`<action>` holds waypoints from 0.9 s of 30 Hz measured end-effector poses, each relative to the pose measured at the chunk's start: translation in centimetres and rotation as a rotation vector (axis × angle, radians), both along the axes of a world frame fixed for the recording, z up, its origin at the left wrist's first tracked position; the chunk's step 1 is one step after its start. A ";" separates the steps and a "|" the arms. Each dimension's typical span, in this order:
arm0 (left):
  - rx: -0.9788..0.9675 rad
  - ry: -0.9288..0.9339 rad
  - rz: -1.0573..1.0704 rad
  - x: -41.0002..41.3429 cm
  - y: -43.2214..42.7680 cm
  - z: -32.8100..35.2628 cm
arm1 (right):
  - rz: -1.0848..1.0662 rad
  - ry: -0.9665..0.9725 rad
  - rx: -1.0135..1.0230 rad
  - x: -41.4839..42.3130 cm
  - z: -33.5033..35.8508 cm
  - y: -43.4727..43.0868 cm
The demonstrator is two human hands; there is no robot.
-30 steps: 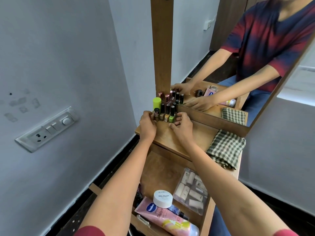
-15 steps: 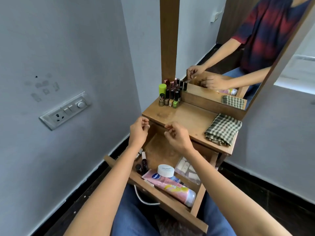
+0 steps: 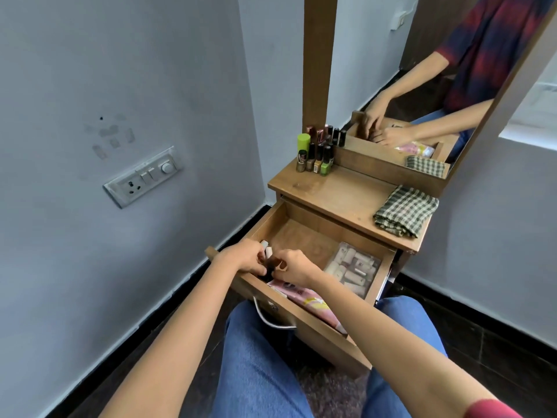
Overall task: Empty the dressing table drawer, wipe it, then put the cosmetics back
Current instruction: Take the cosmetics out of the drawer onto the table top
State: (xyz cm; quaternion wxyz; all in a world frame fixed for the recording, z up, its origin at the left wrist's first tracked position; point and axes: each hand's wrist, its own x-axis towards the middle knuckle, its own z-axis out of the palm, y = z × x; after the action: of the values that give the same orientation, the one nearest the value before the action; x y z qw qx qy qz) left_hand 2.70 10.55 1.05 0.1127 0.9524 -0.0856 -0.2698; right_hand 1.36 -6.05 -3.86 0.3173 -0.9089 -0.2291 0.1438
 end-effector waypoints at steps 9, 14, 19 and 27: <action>0.034 -0.162 -0.008 -0.6 -0.1 0.1 | -0.172 0.002 0.104 -0.5 -0.4 0.0; -0.199 -0.282 0.119 0.2 -0.2 1.9 | -0.317 -0.070 0.257 0.4 1.8 -1.4; -0.414 -0.459 0.239 2.7 -1.9 3.7 | -0.455 -0.181 0.425 3.0 6.0 -3.2; -0.603 -0.656 0.372 6.7 -8.2 6.0 | -0.613 -0.339 0.418 8.3 9.6 -6.7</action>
State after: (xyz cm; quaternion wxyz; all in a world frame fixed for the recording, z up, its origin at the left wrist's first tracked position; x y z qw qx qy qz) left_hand 9.44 2.30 7.10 0.3974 0.9113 -0.0195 0.1062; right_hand 9.64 -12.72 5.73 0.4811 -0.8619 -0.0210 -0.1591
